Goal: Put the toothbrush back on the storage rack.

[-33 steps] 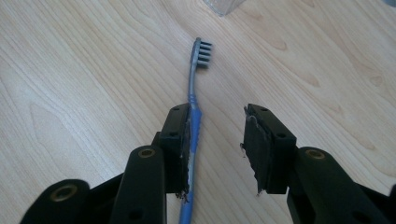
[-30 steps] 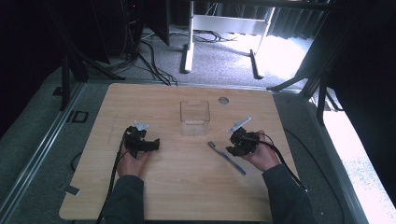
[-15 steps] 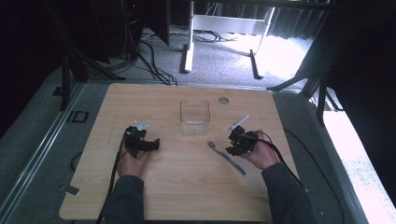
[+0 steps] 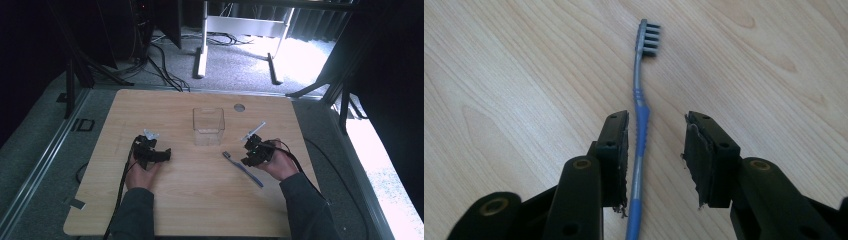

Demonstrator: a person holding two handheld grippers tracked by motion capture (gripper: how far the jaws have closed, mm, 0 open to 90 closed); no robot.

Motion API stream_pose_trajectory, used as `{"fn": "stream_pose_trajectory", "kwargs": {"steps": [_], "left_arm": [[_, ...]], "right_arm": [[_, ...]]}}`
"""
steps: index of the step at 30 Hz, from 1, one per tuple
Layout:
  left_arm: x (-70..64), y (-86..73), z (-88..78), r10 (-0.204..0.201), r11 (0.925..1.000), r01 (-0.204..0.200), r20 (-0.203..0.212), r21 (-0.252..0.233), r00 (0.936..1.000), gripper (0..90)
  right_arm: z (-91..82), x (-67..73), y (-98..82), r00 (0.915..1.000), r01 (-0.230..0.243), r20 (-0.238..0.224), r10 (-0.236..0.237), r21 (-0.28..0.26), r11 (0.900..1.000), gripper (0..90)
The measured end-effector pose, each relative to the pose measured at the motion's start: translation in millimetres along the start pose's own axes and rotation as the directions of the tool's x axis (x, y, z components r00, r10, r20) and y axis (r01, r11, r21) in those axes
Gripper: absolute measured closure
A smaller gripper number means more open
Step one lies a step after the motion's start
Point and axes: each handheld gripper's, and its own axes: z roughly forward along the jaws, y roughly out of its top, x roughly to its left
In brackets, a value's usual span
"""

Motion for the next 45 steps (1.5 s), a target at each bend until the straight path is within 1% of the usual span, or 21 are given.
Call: {"fn": "stream_pose_trajectory", "kwargs": {"steps": [11,25,45], "left_arm": [[0.0,0.0,0.0,0.0,1.0,0.0,0.0,0.0,1.0,7.9],[0.0,0.0,0.0,0.0,1.0,0.0,0.0,0.0,1.0,7.9],[0.0,0.0,0.0,0.0,1.0,0.0,0.0,0.0,1.0,7.9]], "right_arm": [[1.8,-1.4,0.7,0.9999,-0.016,-0.005,0.016,0.027,1.0,61.0],[3.6,1.2,6.0,0.9999,0.0,-0.017,0.001,0.057,0.998,60.9],[8.5,-1.1,10.7,0.9995,-0.003,-0.032,0.006,0.101,0.995,60.6]]}}
